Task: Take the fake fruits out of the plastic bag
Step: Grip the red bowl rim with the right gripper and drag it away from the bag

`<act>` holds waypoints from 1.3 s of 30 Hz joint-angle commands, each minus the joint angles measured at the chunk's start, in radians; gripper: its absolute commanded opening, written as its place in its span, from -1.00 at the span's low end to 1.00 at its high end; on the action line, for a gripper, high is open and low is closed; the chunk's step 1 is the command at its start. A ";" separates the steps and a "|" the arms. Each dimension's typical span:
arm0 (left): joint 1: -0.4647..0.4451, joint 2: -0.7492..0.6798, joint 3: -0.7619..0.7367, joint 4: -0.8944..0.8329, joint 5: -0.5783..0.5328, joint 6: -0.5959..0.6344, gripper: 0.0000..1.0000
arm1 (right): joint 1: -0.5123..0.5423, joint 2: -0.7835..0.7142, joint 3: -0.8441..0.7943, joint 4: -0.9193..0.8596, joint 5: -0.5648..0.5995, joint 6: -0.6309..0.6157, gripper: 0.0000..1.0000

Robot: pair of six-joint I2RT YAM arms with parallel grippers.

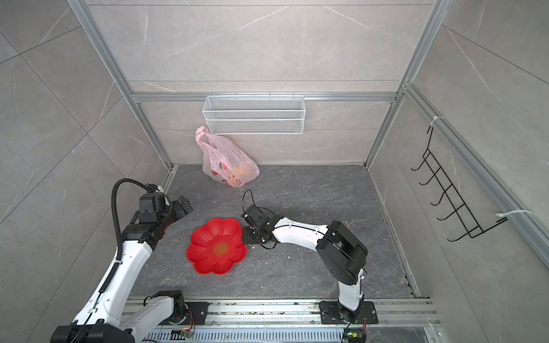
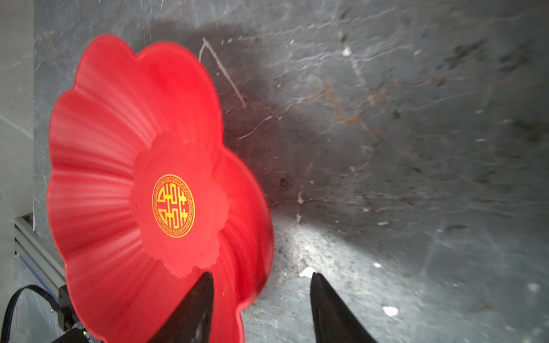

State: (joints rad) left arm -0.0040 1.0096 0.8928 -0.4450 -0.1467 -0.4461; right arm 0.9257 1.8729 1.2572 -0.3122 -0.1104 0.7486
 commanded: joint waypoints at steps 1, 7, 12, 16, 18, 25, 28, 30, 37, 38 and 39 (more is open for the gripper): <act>0.004 -0.004 0.016 -0.009 -0.003 0.004 1.00 | 0.014 0.039 0.024 0.028 -0.042 0.035 0.06; 0.004 -0.001 0.021 -0.015 -0.006 0.003 1.00 | 0.027 0.074 0.025 0.059 -0.070 0.054 -0.09; 0.004 0.002 0.020 -0.018 -0.007 0.002 1.00 | 0.026 0.079 0.025 0.063 -0.074 0.055 -0.20; 0.004 0.012 0.023 -0.027 -0.011 0.000 1.00 | 0.027 0.093 0.025 0.067 -0.076 0.054 -0.27; 0.003 0.016 0.023 -0.029 -0.011 0.000 1.00 | 0.026 0.102 0.030 0.071 -0.080 0.055 -0.32; 0.004 0.009 0.021 -0.032 -0.010 0.000 1.00 | 0.027 0.122 0.047 0.071 -0.077 0.058 -0.56; 0.004 0.008 0.019 -0.032 -0.010 0.000 1.00 | 0.025 0.115 0.049 0.056 -0.058 0.055 -0.66; 0.004 0.009 0.021 -0.032 -0.010 0.000 1.00 | 0.019 0.105 0.050 0.034 -0.033 0.051 -0.74; 0.003 0.002 0.023 -0.040 -0.011 0.000 1.00 | -0.067 0.007 -0.073 0.040 0.005 0.073 -0.85; 0.004 -0.001 0.023 -0.039 -0.011 0.000 1.00 | -0.092 -0.017 -0.099 0.036 0.008 0.072 -0.86; 0.004 -0.004 0.023 -0.040 -0.012 0.000 1.00 | -0.110 -0.034 -0.119 0.029 0.014 0.068 -0.87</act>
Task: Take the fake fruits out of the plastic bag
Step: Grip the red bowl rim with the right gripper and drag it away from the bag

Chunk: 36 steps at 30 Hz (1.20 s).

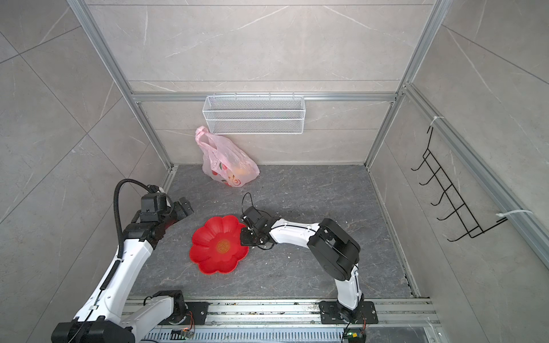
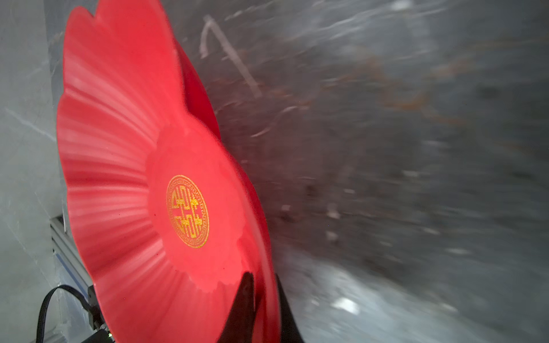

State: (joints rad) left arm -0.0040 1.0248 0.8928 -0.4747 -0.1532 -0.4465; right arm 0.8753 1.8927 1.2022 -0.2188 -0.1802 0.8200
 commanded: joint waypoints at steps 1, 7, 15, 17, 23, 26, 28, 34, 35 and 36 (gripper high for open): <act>0.004 -0.020 0.023 -0.010 -0.008 -0.001 1.00 | -0.084 -0.079 -0.087 -0.074 0.089 -0.010 -0.87; 0.003 -0.019 0.026 -0.012 -0.005 -0.001 1.00 | -0.235 -0.236 -0.223 -0.197 0.158 -0.080 -0.89; 0.004 0.011 0.039 -0.010 0.009 -0.004 1.00 | -0.549 -0.487 -0.447 -0.338 0.182 -0.164 -0.88; 0.003 0.017 0.041 -0.010 0.012 -0.005 1.00 | -0.626 -0.527 -0.470 -0.387 0.189 -0.189 -0.88; 0.003 0.020 0.041 -0.001 0.024 -0.011 1.00 | -0.836 -0.612 -0.532 -0.460 0.181 -0.222 -0.87; 0.004 0.020 0.043 -0.001 0.032 -0.012 1.00 | -0.928 -0.638 -0.546 -0.462 0.152 -0.214 -0.86; 0.003 0.020 0.046 -0.002 0.032 -0.012 1.00 | -0.974 -0.645 -0.542 -0.473 0.145 -0.210 -0.85; 0.004 0.020 0.044 -0.002 0.036 -0.017 1.00 | -1.077 -0.620 -0.563 -0.444 0.084 -0.217 -0.82; 0.004 0.021 0.044 -0.002 0.038 -0.018 1.00 | -1.083 -0.616 -0.564 -0.437 0.077 -0.219 -0.82; 0.003 0.022 0.043 -0.002 0.040 -0.018 1.00 | -1.088 -0.611 -0.567 -0.432 0.072 -0.220 -0.81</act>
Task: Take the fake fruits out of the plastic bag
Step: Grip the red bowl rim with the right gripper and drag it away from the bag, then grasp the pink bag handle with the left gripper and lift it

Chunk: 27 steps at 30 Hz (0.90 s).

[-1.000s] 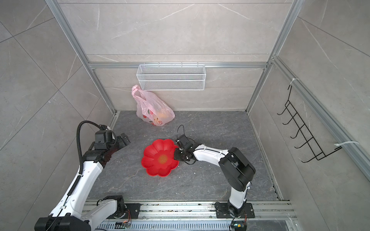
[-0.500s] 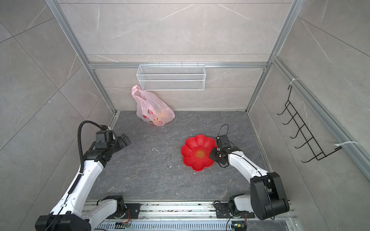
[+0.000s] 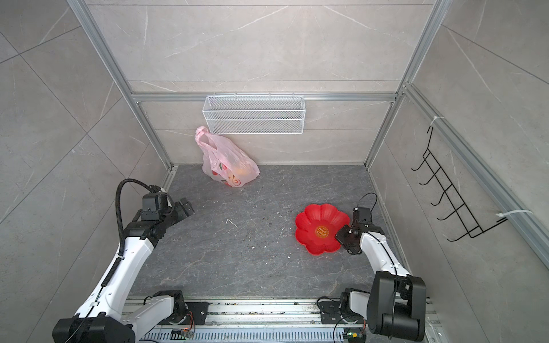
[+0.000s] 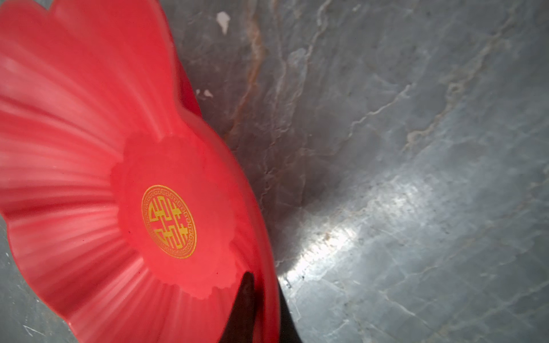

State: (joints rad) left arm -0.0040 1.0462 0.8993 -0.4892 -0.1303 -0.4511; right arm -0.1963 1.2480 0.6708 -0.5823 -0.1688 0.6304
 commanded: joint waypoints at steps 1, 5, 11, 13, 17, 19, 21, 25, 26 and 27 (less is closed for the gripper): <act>0.003 0.002 0.038 0.014 0.017 -0.015 1.00 | -0.018 0.036 -0.036 -0.068 0.060 -0.031 -0.80; 0.003 0.014 0.043 0.014 0.023 -0.015 1.00 | -0.036 0.034 -0.036 -0.066 0.067 -0.031 -0.72; 0.004 0.042 0.063 0.022 0.038 -0.015 1.00 | -0.053 0.020 -0.021 -0.082 0.079 -0.038 -0.53; 0.003 0.055 0.078 0.024 0.043 -0.014 1.00 | -0.061 0.013 -0.006 -0.099 0.091 -0.048 -0.42; 0.004 0.094 0.122 0.034 0.053 -0.002 1.00 | -0.077 -0.001 0.017 -0.121 0.097 -0.059 -0.21; 0.003 0.126 0.160 0.031 0.064 0.006 1.00 | -0.080 -0.004 0.032 -0.133 0.102 -0.068 -0.10; 0.004 0.161 0.198 0.032 0.088 0.011 1.00 | -0.083 -0.011 0.050 -0.150 0.106 -0.077 -0.02; 0.004 0.271 0.331 0.012 0.151 0.034 1.00 | -0.083 -0.087 0.090 -0.206 0.106 -0.107 0.08; 0.004 0.307 0.374 -0.001 0.166 0.047 1.00 | -0.083 -0.107 0.101 -0.216 0.089 -0.119 0.10; 0.004 0.350 0.424 -0.012 0.189 0.061 1.00 | -0.083 -0.128 0.118 -0.232 0.060 -0.135 0.10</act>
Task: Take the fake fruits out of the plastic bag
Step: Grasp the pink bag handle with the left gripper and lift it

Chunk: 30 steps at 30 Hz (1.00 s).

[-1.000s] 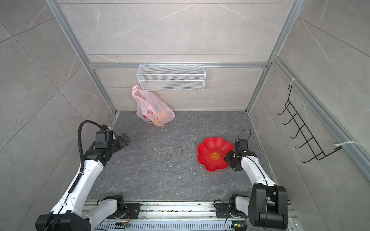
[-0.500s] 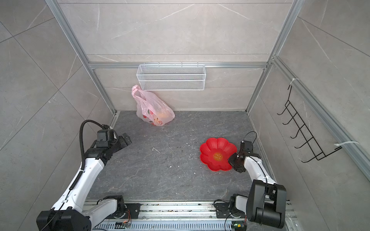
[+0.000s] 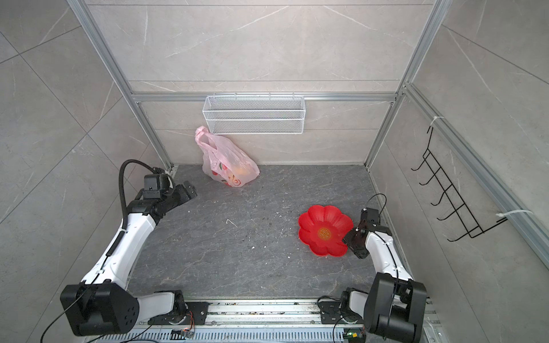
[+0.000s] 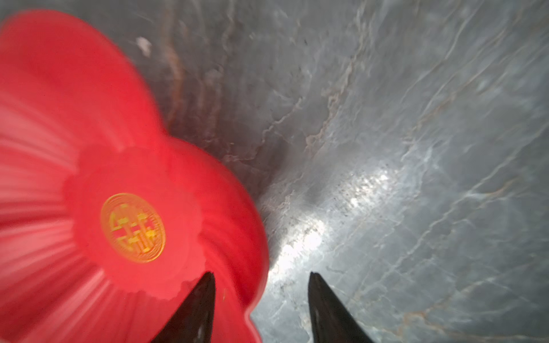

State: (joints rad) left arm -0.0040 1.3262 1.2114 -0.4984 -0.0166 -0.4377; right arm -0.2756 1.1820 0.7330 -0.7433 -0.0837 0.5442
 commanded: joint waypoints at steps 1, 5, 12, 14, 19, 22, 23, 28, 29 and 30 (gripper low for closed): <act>0.004 0.114 0.163 -0.015 0.096 0.060 1.00 | -0.005 -0.077 0.080 -0.097 -0.051 -0.065 0.11; 0.004 0.269 0.323 0.001 0.157 0.119 1.00 | -0.002 -0.146 0.162 -0.177 -0.095 -0.098 0.12; 0.004 0.455 0.446 0.239 0.185 0.252 0.85 | -0.002 -0.196 0.262 -0.214 -0.104 -0.146 0.16; 0.004 0.493 0.474 0.287 0.191 0.281 0.81 | -0.002 -0.187 0.265 -0.202 -0.111 -0.149 0.16; 0.004 0.563 0.499 0.396 0.230 0.318 0.69 | -0.002 -0.156 0.246 -0.146 -0.138 -0.144 0.17; 0.004 0.571 0.486 0.454 0.272 0.316 0.64 | -0.002 -0.127 0.240 -0.121 -0.157 -0.138 0.17; 0.004 0.565 0.474 0.475 0.282 0.310 0.62 | -0.002 -0.117 0.237 -0.109 -0.164 -0.135 0.17; 0.003 0.491 0.390 0.576 0.282 0.304 0.59 | -0.002 -0.099 0.239 -0.082 -0.177 -0.133 0.17; 0.004 0.486 0.391 0.576 0.282 0.312 0.59 | -0.001 -0.095 0.239 -0.081 -0.178 -0.134 0.17; 0.004 0.483 0.396 0.572 0.282 0.320 0.59 | -0.002 -0.094 0.241 -0.079 -0.177 -0.135 0.17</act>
State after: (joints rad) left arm -0.0040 1.8778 1.6032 -0.0181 0.2401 -0.1516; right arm -0.2756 1.0824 0.9779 -0.8440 -0.2443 0.4213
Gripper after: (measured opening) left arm 0.795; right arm 0.586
